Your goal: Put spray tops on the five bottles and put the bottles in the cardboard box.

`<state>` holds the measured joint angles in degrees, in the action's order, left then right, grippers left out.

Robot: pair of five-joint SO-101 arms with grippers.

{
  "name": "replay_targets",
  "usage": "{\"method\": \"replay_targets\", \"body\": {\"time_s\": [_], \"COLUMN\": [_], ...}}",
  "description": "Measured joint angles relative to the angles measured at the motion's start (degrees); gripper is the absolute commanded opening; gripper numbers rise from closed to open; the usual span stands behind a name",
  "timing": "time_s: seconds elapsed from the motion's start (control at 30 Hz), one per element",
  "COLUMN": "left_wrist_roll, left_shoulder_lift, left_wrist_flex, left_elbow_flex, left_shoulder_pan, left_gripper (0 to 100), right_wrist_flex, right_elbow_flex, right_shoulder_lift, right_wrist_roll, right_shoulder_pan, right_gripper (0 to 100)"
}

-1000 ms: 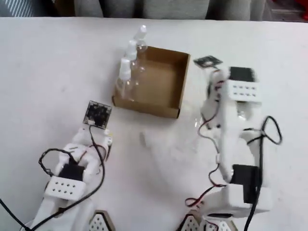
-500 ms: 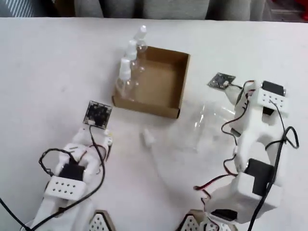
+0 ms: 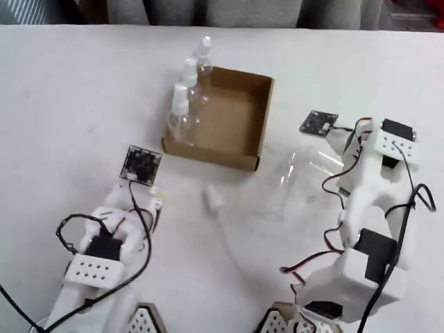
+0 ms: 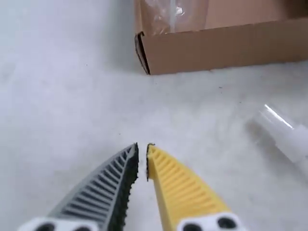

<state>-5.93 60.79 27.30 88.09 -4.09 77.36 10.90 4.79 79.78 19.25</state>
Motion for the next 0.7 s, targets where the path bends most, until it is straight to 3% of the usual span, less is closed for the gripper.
{"method": "replay_targets", "body": {"time_s": [0.2, 0.33, 0.47, 0.7], "left_wrist_roll": [0.0, 0.0, 0.0, 0.0], "left_shoulder_lift": [0.0, 0.0, 0.0, 0.0], "left_wrist_flex": [0.0, 0.0, 0.0, 0.0], "left_elbow_flex": [0.0, 0.0, 0.0, 0.0], "left_shoulder_pan": [0.0, 0.0, 0.0, 0.0], "left_gripper": [6, 6, 6, 6], "right_wrist_flex": [3.7, 3.3, -4.3, -15.5], "right_elbow_flex": [4.5, 10.8, 17.3, 22.0], "right_shoulder_lift": [-6.3, -8.8, -9.2, -9.3], "right_wrist_roll": [1.1, 6.5, 11.3, 12.4], "right_shoulder_pan": [0.2, 0.2, 0.2, -0.5], "right_gripper": [18.2, 12.5, 13.1, 21.3]}}
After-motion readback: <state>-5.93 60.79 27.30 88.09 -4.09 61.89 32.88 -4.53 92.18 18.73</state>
